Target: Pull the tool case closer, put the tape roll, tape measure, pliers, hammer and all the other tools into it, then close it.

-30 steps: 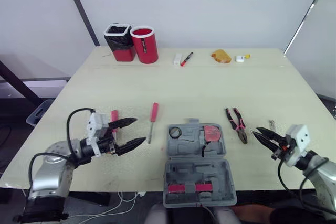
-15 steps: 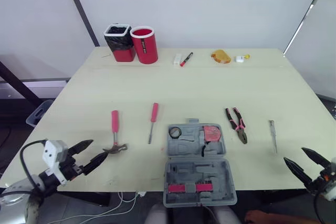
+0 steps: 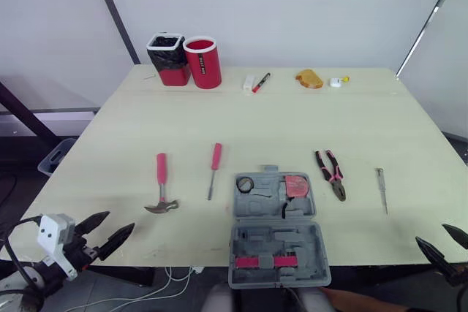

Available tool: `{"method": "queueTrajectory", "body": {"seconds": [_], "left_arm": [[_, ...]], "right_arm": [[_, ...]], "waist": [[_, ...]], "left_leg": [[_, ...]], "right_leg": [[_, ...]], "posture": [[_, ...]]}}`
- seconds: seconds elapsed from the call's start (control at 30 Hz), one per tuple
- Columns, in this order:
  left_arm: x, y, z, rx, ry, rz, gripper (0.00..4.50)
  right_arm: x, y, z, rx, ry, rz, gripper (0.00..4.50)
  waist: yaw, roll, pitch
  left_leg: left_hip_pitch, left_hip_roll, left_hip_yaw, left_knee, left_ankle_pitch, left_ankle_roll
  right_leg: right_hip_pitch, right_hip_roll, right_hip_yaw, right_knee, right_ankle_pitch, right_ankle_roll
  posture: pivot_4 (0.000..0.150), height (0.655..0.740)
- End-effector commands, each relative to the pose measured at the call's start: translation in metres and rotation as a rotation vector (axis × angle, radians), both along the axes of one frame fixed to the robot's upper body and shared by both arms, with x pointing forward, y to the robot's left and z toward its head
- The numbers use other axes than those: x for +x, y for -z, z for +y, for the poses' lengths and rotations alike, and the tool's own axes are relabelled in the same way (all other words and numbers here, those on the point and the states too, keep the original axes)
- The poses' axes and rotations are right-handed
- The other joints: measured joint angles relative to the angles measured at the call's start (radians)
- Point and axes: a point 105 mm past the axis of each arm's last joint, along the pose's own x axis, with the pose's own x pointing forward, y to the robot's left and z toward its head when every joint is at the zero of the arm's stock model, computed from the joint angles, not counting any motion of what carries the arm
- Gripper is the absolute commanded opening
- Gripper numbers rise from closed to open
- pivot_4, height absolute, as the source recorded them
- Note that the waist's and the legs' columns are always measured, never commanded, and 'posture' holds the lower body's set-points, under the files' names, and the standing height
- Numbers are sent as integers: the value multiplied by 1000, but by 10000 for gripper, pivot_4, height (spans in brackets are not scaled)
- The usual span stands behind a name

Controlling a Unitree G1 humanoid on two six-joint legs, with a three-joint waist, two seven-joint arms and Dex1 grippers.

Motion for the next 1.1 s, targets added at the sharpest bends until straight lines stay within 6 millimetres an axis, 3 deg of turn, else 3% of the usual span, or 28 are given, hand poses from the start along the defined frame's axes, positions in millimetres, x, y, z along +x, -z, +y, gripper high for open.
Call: {"method": "queueTrajectory", "body": {"seconds": [0.03, 0.23, 0.37, 0.53, 0.77, 0.87, 0.93, 1.1], "left_arm": [[0, -12, 2, 17, -4, -54, 45000], [3, -13, -4, 16, 22, -61, 45000], [3, -14, -12, 17, 71, -51, 45000], [11, -23, -31, -9, 131, -57, 45000], [32, -40, -77, -21, 268, -127, 45000], [33, -45, -91, -23, 343, -126, 45000], [32, -48, -108, 30, 481, -125, 45000], [39, -63, -126, 49, 619, -157, 45000]], "right_arm": [[-1, -11, -6, -33, 0, -35, 43545], [7, -17, 2, -24, -44, -56, 43545], [13, -24, 12, -26, -90, -77, 43545], [29, -40, 45, -18, -241, -107, 43545], [46, -56, 87, -12, -393, -124, 43545], [55, -55, 91, 16, -353, -93, 43545], [71, -55, 98, 24, -291, -99, 43545], [91, -49, 108, 16, -217, -70, 43545]], "waist": [[0, 0, 0], [0, 0, 0], [1, 0, 0], [2, 0, 0], [8, 0, 1], [9, 0, 1], [7, 0, 1], [6, 0, 1]], "left_leg": [[0, 0, 0, 0, 0, 0], [0, 0, 1, 0, 0, 0], [2, 1, 5, -1, 0, 0], [2, 1, 4, -1, 0, 0], [0, 1, 2, -2, 0, 0], [-1, 0, 2, -1, 0, 0], [0, 0, 2, -1, 0, 0], [-1, 0, 3, -1, 0, 0]], "right_leg": [[0, 0, 0, 0, 0, 0], [0, -4, -3, 0, 0, 0], [0, -22, -32, 0, 2, 2], [0, -36, -53, -1, 2, 1], [0, -36, -57, -4, 5, -2], [0, -35, -59, -4, 6, -1], [0, -34, -59, -5, 6, -1], [0, -33, -59, -5, 6, -2]], "posture": [[1500, 7400], [1500, 7400], [1500, 7400], [1500, 7400], [1500, 7400], [1500, 7400], [1500, 7400], [1500, 7400]]}}
